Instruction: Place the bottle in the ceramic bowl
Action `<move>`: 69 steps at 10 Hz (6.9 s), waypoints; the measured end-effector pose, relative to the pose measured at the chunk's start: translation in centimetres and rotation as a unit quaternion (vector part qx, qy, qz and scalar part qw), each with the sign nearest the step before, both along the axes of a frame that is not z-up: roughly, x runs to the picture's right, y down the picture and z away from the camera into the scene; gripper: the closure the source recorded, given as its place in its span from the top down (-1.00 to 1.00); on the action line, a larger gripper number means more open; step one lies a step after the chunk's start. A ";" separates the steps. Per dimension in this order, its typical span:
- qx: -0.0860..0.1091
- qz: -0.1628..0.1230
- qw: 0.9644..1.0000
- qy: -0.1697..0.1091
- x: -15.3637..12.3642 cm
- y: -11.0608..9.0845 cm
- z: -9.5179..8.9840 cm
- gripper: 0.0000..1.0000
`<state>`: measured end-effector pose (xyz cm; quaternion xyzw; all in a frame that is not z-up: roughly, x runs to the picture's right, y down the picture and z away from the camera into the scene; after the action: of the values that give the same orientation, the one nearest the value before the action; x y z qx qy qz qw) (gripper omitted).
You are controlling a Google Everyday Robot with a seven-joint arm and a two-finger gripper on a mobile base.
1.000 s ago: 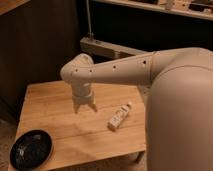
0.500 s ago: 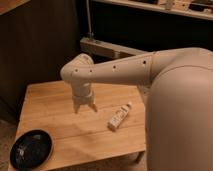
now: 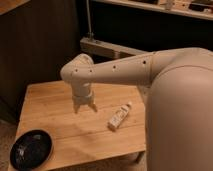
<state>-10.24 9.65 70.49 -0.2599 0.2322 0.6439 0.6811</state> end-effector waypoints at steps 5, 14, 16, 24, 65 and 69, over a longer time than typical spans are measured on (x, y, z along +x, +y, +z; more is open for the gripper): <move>0.000 0.000 1.000 0.000 0.0 0.0 0.0 0.30; 0.001 0.000 1.000 0.000 0.0 -0.1 -0.1 0.30; 0.001 0.000 1.000 0.000 0.0 -0.1 -0.1 0.30; 0.029 0.097 0.994 0.036 8.8 -4.1 2.0 0.30; 0.140 -0.088 0.971 -0.172 -9.1 -1.8 4.6 -1.00; 0.160 -0.215 0.911 -0.313 -16.6 1.5 -2.5 -1.00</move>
<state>-26.85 11.17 68.02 -0.2794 -0.0494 0.3965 0.8731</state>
